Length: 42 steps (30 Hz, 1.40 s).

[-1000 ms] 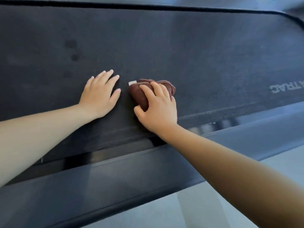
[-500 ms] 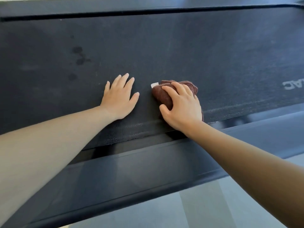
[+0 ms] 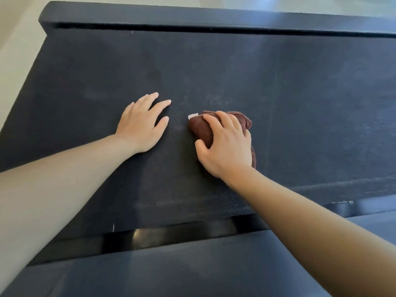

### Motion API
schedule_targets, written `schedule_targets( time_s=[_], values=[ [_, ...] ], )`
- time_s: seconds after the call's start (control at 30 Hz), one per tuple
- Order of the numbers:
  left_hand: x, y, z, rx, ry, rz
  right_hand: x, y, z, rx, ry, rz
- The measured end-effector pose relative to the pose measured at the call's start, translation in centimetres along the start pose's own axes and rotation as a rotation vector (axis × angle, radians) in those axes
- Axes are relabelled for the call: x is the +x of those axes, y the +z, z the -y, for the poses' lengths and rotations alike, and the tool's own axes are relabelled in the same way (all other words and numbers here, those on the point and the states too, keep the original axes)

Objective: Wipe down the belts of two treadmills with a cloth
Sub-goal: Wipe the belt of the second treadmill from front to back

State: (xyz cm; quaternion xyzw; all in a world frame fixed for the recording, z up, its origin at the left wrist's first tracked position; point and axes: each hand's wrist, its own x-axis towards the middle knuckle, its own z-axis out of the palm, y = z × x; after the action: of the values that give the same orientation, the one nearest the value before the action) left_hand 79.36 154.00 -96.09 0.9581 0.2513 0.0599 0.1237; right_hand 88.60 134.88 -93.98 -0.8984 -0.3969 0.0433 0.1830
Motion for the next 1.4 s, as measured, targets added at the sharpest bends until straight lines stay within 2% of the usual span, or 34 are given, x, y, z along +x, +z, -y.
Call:
schedule_targets(
  time_s=[0.17,0.3,0.5,0.73,1.1,1.23,1.4],
  values=[
    [5.5,-0.4,2.0,0.025,0.014,0.048,6.8,1.1,1.1,-0.026,0.081,-0.067],
    [8.6,-1.0,3.1,0.02,0.039,0.099,7.6,1.3,2.2,-0.066,0.11,-0.069],
    [8.6,-0.6,3.3,0.008,-0.023,0.026,8.0,0.9,2.1,-0.084,0.121,-0.006],
    [9.0,-0.4,3.2,0.042,-0.031,0.034,17.7,2.4,2.3,-0.035,0.145,-0.075],
    [9.0,-0.5,3.2,0.077,-0.039,0.067,32.1,2.3,1.3,-0.009,0.134,-0.082],
    [9.1,-0.7,3.2,0.076,-0.04,0.072,30.2,2.0,1.0,-0.056,0.076,-0.039],
    [9.1,-0.7,3.0,0.075,-0.033,0.076,20.3,1.9,1.1,-0.018,0.001,-0.073]
  ],
)
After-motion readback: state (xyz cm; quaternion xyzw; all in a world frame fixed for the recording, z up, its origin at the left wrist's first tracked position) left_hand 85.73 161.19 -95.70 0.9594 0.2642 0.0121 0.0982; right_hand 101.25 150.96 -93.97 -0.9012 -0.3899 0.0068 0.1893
